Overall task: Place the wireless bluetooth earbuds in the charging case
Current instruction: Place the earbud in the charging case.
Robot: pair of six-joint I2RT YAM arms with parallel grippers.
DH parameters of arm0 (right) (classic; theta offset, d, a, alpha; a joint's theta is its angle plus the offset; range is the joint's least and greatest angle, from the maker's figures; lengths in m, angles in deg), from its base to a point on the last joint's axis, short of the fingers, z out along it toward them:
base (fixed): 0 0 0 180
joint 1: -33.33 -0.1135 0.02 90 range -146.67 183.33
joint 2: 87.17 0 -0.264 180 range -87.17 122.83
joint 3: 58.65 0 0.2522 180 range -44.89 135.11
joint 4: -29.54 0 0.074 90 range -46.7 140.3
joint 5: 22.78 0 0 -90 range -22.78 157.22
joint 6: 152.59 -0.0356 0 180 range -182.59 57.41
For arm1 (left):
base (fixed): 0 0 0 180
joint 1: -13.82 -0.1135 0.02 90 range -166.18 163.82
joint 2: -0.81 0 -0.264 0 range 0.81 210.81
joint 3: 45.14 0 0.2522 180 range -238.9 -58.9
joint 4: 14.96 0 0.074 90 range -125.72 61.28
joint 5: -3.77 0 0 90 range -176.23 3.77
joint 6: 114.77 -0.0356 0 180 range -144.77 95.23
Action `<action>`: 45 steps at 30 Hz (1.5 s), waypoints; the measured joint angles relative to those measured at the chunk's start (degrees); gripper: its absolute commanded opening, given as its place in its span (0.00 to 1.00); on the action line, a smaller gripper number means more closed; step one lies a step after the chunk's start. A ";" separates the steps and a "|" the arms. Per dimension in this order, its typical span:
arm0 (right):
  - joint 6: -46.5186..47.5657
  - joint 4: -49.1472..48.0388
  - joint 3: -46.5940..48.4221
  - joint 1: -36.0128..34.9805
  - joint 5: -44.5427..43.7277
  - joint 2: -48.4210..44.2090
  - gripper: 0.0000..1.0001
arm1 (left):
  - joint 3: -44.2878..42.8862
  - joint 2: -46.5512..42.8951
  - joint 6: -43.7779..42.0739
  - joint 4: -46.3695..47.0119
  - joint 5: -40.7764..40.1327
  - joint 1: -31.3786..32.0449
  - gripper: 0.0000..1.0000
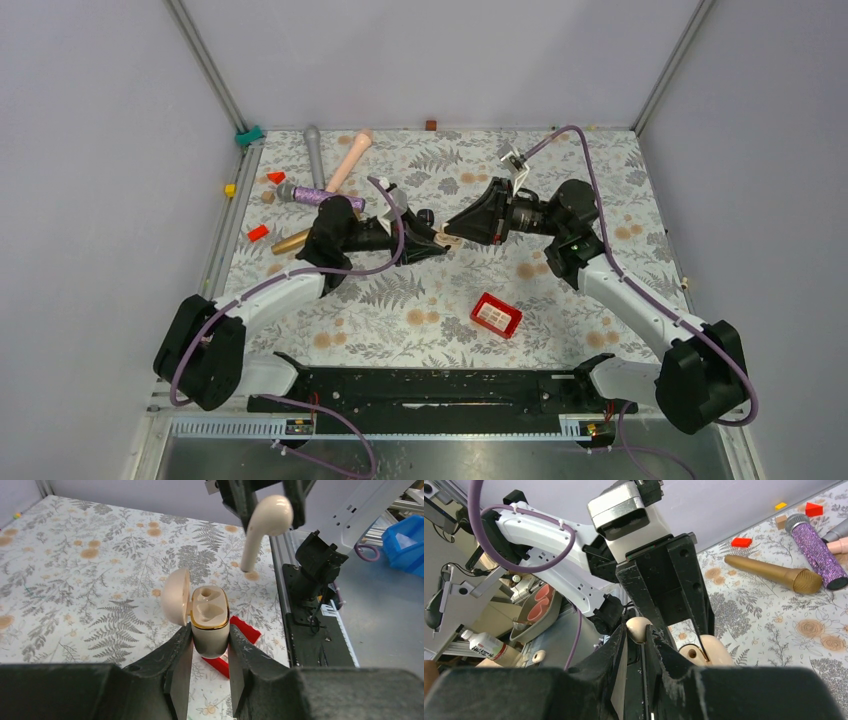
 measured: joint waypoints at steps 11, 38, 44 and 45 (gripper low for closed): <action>0.31 -0.02 0.70 0.00 -0.09 -1.77 0.15 | 7.48 2.95 7.34 28.94 -1.07 0.09 0.03; 2.67 -1.22 0.13 -2.01 -0.33 -0.13 0.15 | 11.37 2.89 9.16 40.17 -8.11 1.40 0.03; 4.15 -0.37 0.09 -2.21 -0.63 -0.11 0.16 | 11.37 2.89 9.79 40.63 -8.11 1.40 0.03; 4.28 -0.35 0.09 -2.25 -0.61 -0.09 0.15 | 11.37 2.89 9.88 40.61 -8.11 1.40 0.02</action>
